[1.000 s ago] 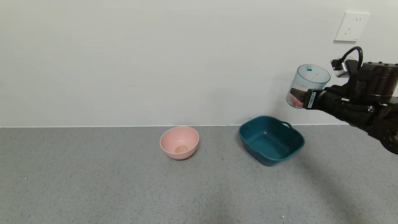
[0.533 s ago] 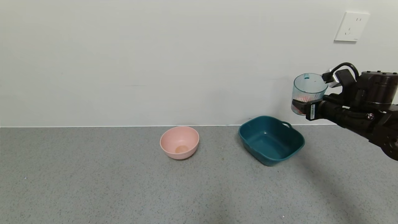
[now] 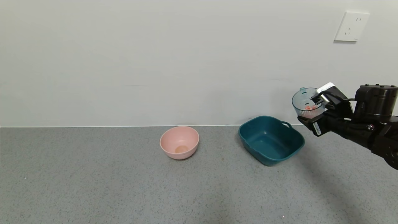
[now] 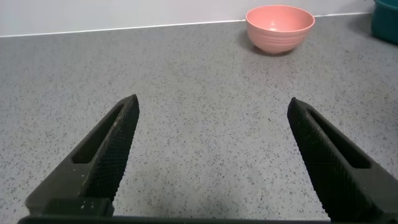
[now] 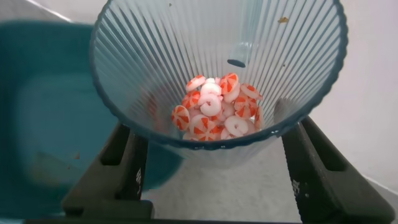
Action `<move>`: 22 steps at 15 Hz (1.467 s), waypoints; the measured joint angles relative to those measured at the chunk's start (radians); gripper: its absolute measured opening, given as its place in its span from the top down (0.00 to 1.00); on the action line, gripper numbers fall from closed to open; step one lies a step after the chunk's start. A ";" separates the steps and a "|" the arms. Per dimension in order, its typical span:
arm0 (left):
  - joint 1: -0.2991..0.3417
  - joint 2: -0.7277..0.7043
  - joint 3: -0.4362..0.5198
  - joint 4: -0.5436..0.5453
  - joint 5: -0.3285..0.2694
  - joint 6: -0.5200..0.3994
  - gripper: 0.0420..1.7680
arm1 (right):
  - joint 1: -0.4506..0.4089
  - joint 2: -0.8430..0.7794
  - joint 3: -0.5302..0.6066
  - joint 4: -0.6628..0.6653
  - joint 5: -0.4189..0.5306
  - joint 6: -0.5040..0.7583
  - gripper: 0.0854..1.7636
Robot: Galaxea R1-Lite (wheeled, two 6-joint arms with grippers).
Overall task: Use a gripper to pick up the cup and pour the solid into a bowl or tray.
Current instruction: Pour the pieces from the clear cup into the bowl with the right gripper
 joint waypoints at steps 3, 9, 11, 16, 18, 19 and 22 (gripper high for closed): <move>0.000 0.000 0.000 0.000 0.000 0.000 0.03 | 0.008 0.004 0.003 0.000 -0.059 -0.093 0.26; 0.000 0.000 0.000 0.000 0.000 0.000 0.03 | 0.013 0.044 -0.100 0.006 -0.100 -0.335 0.26; 0.000 0.000 0.000 0.000 0.000 0.000 0.03 | 0.023 0.056 -0.111 0.001 -0.101 -0.426 0.26; 0.000 0.000 0.000 0.000 0.000 0.000 0.03 | 0.037 0.091 -0.123 -0.031 -0.114 -0.663 0.26; 0.000 0.000 0.000 0.000 0.000 0.000 0.03 | 0.037 0.108 -0.142 -0.060 -0.132 -0.766 0.26; 0.000 0.000 0.000 0.000 0.000 0.000 0.03 | 0.035 0.120 -0.157 -0.070 -0.134 -0.816 0.26; 0.000 0.000 0.000 0.000 0.000 0.000 0.03 | 0.031 0.148 -0.180 -0.093 -0.136 -0.970 0.26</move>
